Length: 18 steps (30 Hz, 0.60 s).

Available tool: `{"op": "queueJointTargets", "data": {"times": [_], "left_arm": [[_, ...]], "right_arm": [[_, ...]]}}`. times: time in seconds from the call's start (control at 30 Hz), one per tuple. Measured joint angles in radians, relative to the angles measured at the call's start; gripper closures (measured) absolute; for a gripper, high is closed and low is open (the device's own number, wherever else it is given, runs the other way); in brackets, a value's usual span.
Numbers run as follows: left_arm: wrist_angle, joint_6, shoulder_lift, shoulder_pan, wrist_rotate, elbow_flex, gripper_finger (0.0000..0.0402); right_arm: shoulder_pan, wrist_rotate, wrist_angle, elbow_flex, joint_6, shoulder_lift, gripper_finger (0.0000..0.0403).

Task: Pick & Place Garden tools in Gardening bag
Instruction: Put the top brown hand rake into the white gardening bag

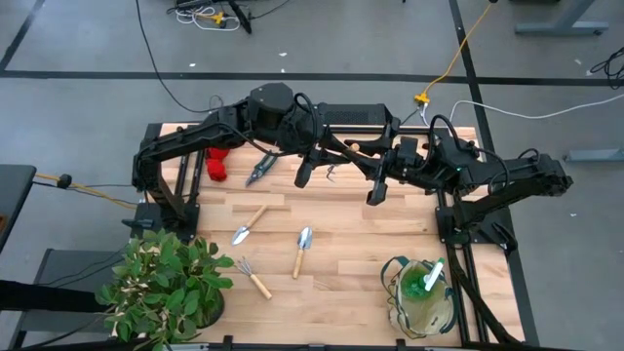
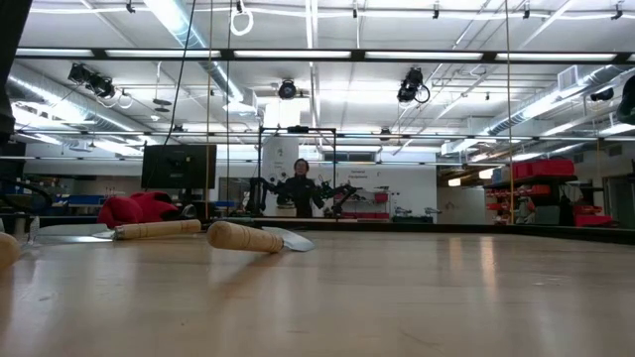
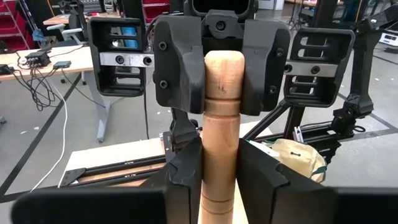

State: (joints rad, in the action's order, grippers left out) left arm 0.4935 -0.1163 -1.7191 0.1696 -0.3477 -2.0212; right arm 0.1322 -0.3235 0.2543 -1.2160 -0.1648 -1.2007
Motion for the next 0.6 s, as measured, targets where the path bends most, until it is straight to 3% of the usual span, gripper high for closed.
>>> {"op": "queueJointTargets", "data": {"times": [0.6], "left_arm": [[0.032, 0.011, 0.000, -0.002, -0.013, 0.000, 0.0248]], "right_arm": [[0.000, 0.002, -0.003, 0.000, -0.001, 0.004, 0.0332]]}}
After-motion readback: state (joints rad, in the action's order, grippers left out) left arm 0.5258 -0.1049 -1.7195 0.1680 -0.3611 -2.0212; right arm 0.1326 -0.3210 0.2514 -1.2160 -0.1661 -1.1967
